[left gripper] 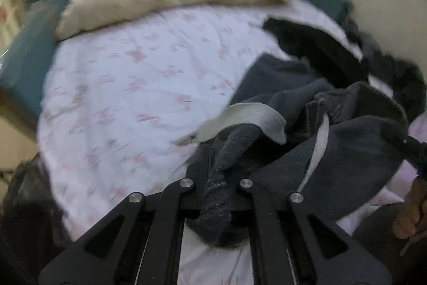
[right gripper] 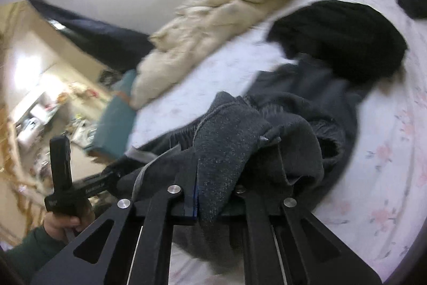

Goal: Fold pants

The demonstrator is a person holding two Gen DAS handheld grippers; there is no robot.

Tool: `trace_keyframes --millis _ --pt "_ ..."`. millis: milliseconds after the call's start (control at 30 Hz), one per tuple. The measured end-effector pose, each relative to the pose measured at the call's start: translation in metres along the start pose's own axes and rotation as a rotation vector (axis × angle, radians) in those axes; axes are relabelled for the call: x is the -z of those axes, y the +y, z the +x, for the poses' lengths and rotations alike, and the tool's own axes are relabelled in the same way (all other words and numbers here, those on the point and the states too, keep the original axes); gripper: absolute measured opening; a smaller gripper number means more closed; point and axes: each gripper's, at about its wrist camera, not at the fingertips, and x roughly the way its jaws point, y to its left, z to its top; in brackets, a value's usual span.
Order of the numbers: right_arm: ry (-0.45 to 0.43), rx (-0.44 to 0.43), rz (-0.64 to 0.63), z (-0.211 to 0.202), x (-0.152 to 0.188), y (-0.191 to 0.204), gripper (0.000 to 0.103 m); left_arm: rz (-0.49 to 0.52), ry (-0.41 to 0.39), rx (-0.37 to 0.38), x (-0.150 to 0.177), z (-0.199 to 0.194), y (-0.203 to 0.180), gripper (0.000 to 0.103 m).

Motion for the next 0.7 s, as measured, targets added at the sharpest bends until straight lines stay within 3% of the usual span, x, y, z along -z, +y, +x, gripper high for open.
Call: trace_keyframes --millis 100,200,300,400,500,600,700 --pt "0.017 -0.105 -0.051 -0.011 0.003 0.046 0.008 -0.112 -0.072 -0.023 0.038 -0.059 0.037 0.004" --pt "0.038 -0.182 -0.124 -0.022 0.004 0.095 0.008 -0.227 -0.127 -0.001 0.085 -0.123 0.056 0.004" --pt "0.027 -0.265 -0.211 -0.048 -0.002 0.147 0.008 -0.164 -0.266 0.039 0.131 -0.21 0.029 0.003" --pt "0.004 -0.349 -0.306 -0.08 -0.01 0.192 0.008 -0.259 -0.376 0.118 0.16 -0.287 0.033 0.003" --pt "0.009 -0.442 -0.386 -0.104 -0.011 0.232 0.008 -0.33 -0.514 0.132 0.178 -0.345 0.042 0.003" --pt "0.007 -0.44 -0.469 -0.113 -0.008 0.262 0.008 -0.308 -0.506 0.119 0.181 -0.36 0.04 0.004" --pt "0.038 -0.377 -0.504 -0.097 -0.007 0.265 0.008 -0.308 -0.345 0.134 0.172 -0.32 0.038 0.004"
